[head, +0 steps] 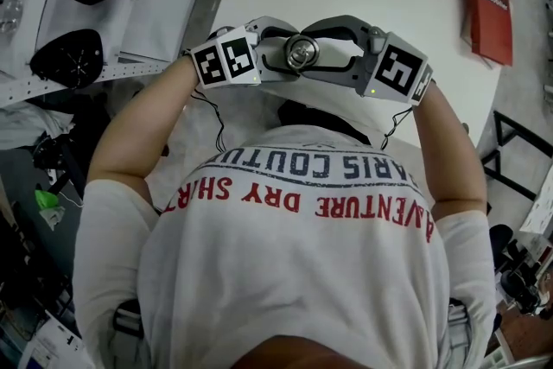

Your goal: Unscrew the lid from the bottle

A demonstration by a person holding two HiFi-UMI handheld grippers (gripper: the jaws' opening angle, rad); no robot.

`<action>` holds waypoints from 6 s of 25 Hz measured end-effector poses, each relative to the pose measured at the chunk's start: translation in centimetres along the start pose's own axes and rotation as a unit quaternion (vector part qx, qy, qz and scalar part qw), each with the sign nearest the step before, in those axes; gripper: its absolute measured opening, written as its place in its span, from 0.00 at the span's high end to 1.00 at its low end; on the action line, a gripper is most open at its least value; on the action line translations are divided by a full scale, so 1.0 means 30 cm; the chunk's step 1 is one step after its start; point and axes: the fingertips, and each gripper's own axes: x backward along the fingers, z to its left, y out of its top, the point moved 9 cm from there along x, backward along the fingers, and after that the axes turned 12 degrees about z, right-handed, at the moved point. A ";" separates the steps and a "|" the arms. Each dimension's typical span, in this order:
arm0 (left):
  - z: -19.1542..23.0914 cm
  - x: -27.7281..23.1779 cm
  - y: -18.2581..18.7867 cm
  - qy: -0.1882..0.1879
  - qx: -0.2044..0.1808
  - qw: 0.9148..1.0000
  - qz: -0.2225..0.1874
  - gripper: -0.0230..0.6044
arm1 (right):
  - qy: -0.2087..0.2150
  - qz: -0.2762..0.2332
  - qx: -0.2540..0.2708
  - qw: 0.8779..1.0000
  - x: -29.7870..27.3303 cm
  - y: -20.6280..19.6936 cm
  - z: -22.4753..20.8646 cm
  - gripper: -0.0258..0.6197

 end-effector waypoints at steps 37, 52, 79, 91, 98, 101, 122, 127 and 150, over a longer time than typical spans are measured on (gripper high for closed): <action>-0.155 -0.053 -0.015 0.233 0.260 0.932 -0.101 0.40 | -0.320 -0.053 -0.161 0.932 -0.062 -0.005 0.198 0.52; -0.159 -0.059 -0.026 0.241 0.250 0.931 -0.109 0.40 | -0.310 -0.033 -0.135 0.941 -0.048 -0.009 0.183 0.59; -0.078 -0.008 -0.052 0.079 0.065 0.994 -0.048 0.42 | -0.094 0.011 0.011 0.995 -0.007 0.018 0.081 0.59; -0.044 -0.002 -0.041 0.016 0.003 0.999 -0.032 0.42 | -0.046 0.031 0.062 0.997 0.005 0.031 0.064 0.59; -0.051 -0.002 -0.047 0.025 0.014 0.999 -0.036 0.42 | -0.038 0.037 0.050 0.997 0.000 0.038 0.063 0.58; -0.058 -0.004 -0.049 0.034 0.024 0.998 -0.038 0.42 | -0.044 0.022 0.017 0.999 0.006 0.034 0.082 0.53; -0.193 -0.054 -0.031 0.208 0.215 0.950 -0.093 0.42 | -0.302 -0.059 -0.157 0.939 -0.028 -0.031 0.218 0.52; -0.200 -0.062 -0.030 0.225 0.230 0.942 -0.097 0.42 | -0.313 -0.062 -0.164 0.933 -0.053 -0.028 0.222 0.52; -0.183 -0.045 -0.045 0.179 0.186 0.962 -0.082 0.42 | -0.243 -0.044 -0.111 0.963 -0.044 -0.023 0.199 0.59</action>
